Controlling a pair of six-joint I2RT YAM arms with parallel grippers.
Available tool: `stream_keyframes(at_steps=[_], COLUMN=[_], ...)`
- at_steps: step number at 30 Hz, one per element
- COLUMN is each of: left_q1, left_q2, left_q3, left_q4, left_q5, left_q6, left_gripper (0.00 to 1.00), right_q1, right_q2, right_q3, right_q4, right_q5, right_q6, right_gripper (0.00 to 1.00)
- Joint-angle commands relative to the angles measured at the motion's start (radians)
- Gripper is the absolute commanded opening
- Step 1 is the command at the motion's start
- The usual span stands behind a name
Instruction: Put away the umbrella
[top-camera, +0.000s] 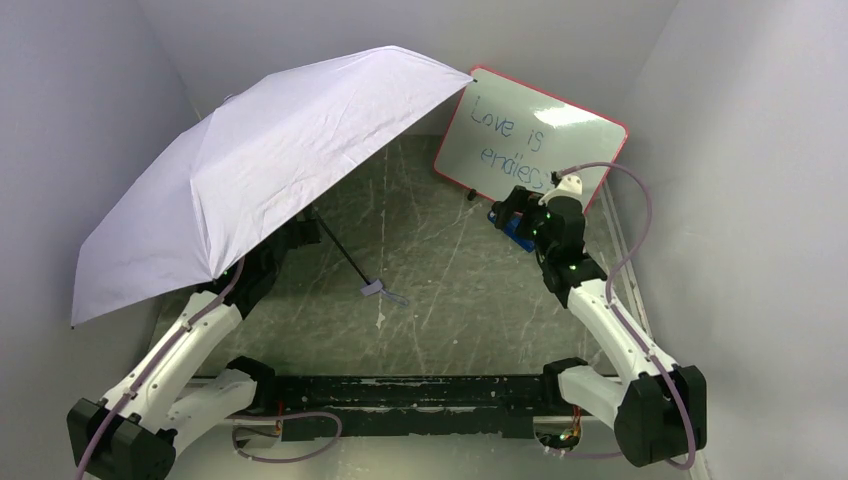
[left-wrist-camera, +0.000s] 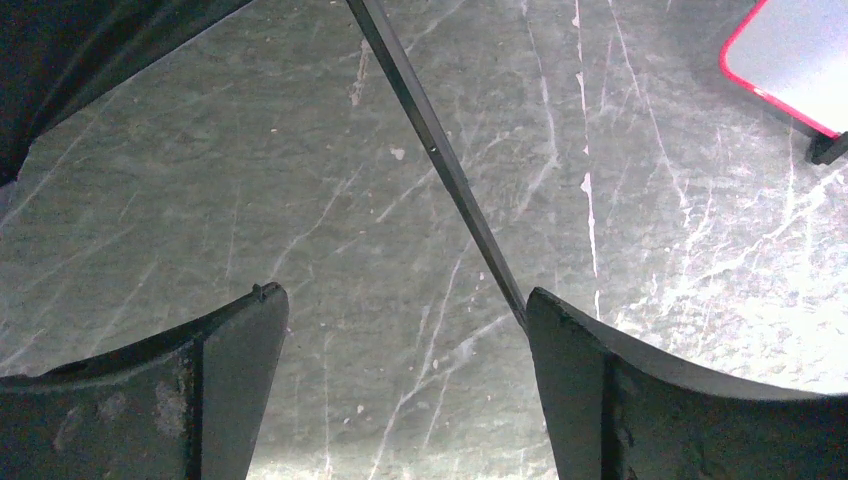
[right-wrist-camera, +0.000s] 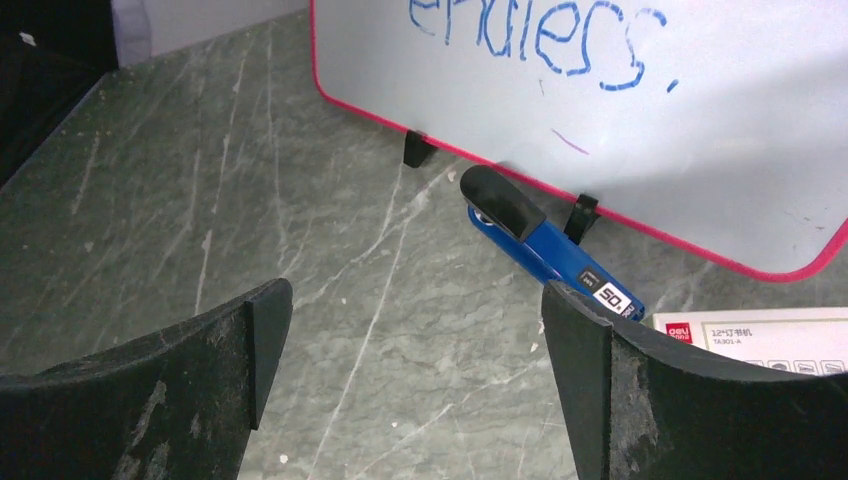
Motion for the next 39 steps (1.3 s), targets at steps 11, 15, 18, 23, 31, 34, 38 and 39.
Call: stream_keyframes(at_steps=[11, 15, 18, 23, 31, 34, 38, 39], left_q1=[0.014, 0.014, 0.016, 0.017, 0.022, 0.023, 0.023, 0.025], left_q2=[0.007, 0.001, -0.001, -0.004, -0.012, -0.011, -0.021, -0.025], left_q3=[0.007, 0.01, 0.013, 0.014, 0.013, 0.013, 0.013, 0.012], left_q4=[0.02, 0.017, 0.01, 0.005, 0.005, 0.003, 0.002, 0.003], left_q5=[-0.018, -0.022, -0.034, -0.047, -0.041, -0.039, -0.042, -0.042], left_q6=[-0.015, -0.014, -0.018, -0.02, -0.021, -0.023, -0.021, -0.022], left_gripper=[0.93, 0.93, 0.93, 0.93, 0.93, 0.93, 0.93, 0.93], right_q1=[0.001, 0.001, 0.003, 0.023, 0.2, 0.27, 0.37, 0.393], right_q2=[-0.037, -0.03, 0.002, 0.088, 0.227, 0.3, 0.443, 0.483], right_q3=[-0.01, -0.013, 0.008, 0.051, 0.144, 0.178, 0.237, 0.257], right_q4=[0.051, 0.063, 0.049, 0.014, -0.004, 0.041, 0.116, 0.132], right_q5=[0.014, -0.005, -0.078, -0.151, -0.109, -0.148, -0.181, -0.189], right_q6=[-0.016, -0.025, -0.042, -0.059, -0.099, -0.071, -0.056, -0.058], right_gripper=[1.0, 1.0, 1.0, 1.0, 1.0, 1.0, 1.0, 1.0])
